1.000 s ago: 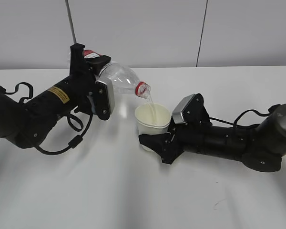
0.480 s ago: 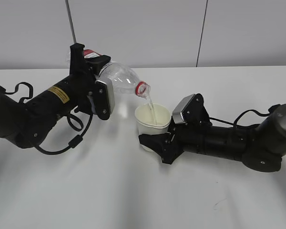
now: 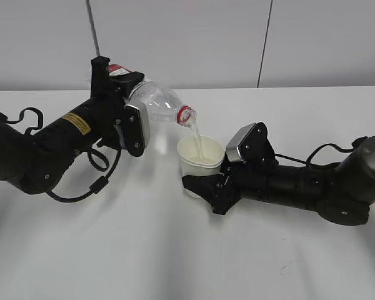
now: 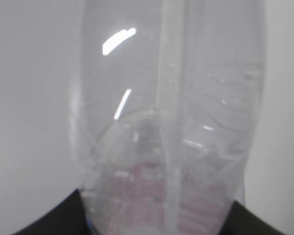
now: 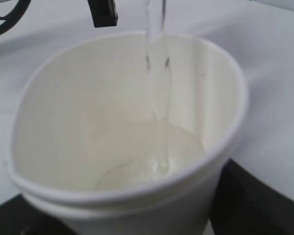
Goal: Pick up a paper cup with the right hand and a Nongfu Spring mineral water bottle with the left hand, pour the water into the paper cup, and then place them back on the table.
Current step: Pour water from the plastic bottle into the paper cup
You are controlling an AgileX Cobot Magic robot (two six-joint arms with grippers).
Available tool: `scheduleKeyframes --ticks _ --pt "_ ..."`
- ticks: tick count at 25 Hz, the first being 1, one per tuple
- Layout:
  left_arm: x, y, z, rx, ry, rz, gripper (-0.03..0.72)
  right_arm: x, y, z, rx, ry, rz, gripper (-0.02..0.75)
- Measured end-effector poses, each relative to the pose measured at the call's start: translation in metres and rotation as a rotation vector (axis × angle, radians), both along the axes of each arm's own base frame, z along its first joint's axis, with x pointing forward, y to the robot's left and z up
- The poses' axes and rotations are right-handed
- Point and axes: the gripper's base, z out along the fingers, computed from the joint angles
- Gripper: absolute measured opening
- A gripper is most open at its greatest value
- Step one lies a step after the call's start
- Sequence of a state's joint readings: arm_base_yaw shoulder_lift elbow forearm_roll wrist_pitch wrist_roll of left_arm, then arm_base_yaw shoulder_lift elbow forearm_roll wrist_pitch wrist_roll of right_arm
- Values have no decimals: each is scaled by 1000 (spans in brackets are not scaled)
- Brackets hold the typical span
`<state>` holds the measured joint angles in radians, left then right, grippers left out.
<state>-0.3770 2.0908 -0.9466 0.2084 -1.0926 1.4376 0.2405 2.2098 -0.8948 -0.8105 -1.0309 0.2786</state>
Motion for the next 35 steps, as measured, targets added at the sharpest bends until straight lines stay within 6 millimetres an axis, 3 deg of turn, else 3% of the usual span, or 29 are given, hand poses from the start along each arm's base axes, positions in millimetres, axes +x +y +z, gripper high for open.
scheduleKeyframes --ticks 35 --pt "1 1 0 -7 2 12 295 0 0 0 2 0 -4 504"
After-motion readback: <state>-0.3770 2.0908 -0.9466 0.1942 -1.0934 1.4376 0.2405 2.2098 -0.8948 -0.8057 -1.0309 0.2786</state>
